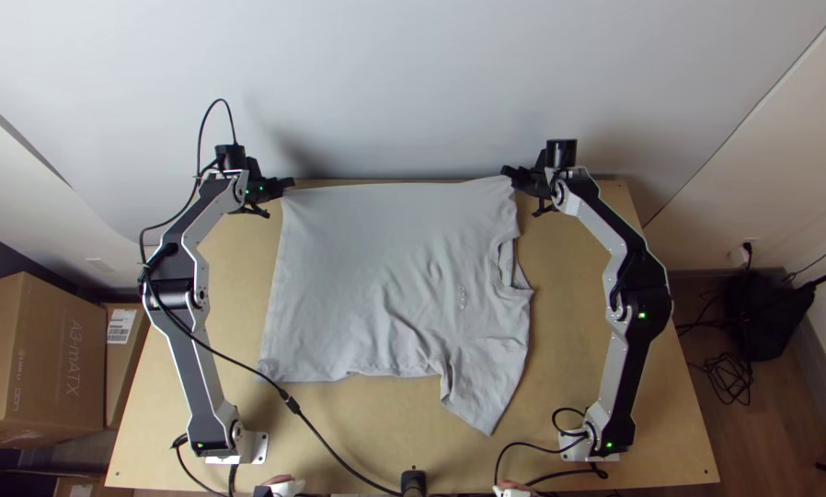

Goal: Fold the t-shirt

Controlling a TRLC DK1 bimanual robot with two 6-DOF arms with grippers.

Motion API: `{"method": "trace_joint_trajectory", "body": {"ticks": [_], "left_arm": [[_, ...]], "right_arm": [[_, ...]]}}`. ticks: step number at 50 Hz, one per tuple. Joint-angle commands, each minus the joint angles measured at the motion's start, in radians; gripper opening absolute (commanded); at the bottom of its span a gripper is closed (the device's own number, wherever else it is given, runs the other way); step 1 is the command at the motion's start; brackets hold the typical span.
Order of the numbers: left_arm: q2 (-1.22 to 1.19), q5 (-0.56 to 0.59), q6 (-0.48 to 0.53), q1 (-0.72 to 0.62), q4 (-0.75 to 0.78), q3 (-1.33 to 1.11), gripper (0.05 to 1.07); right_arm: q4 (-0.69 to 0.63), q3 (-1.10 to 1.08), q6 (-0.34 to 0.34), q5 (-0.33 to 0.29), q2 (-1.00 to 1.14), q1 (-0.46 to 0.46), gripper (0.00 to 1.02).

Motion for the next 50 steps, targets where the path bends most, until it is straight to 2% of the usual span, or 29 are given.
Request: {"method": "trace_joint_trajectory", "body": {"ticks": [1,3,6,10,14,19,25,31,34,37,43,50], "left_arm": [[0.045,-0.018,-0.012,0.015,-0.024,0.101,0.82],[0.042,-0.017,-0.009,0.015,-0.029,0.119,1.03],[0.027,-0.017,-0.017,0.016,-0.029,0.136,1.03],[-0.012,-0.010,-0.037,0.021,-0.041,0.147,1.03],[-0.048,0.003,-0.054,0.024,-0.103,0.174,1.03],[-0.111,0.017,-0.069,0.026,-0.189,0.185,1.03],[-0.194,0.036,-0.080,0.035,-0.302,0.174,1.03],[-0.343,0.069,-0.063,0.043,-0.313,0.072,1.03],[-0.437,0.075,-0.043,0.043,-0.314,0.000,1.03],[-0.535,0.085,-0.015,0.039,-0.313,-0.077,1.02],[-0.717,0.097,0.012,0.035,-0.316,-0.223,1.02],[-0.903,0.101,0.045,0.041,-0.386,-0.347,1.02]], "right_arm": [[-0.114,0.160,0.008,0.028,0.066,-0.028,0.81],[-0.189,0.246,0.007,0.028,0.097,-0.034,0.91],[-0.281,0.329,-0.001,0.028,0.112,-0.040,0.99],[-0.316,0.369,-0.021,0.025,0.100,-0.051,0.99],[-0.410,0.418,-0.015,0.021,0.074,-0.062,0.99],[-0.508,0.409,0.011,-0.021,0.008,-0.075,0.99],[-0.687,0.353,0.018,-0.021,-0.132,-0.079,0.99],[-0.977,0.310,0.031,-0.021,-0.253,-0.079,0.99],[-1.088,0.245,0.028,-0.022,-0.325,-0.079,0.99],[-1.132,0.110,-0.007,-0.036,-0.419,-0.079,0.99],[-1.122,-0.234,-0.067,-0.062,-0.630,-0.085,0.99],[-1.062,-0.582,-0.082,-0.065,-0.860,-0.080,0.98]]}}
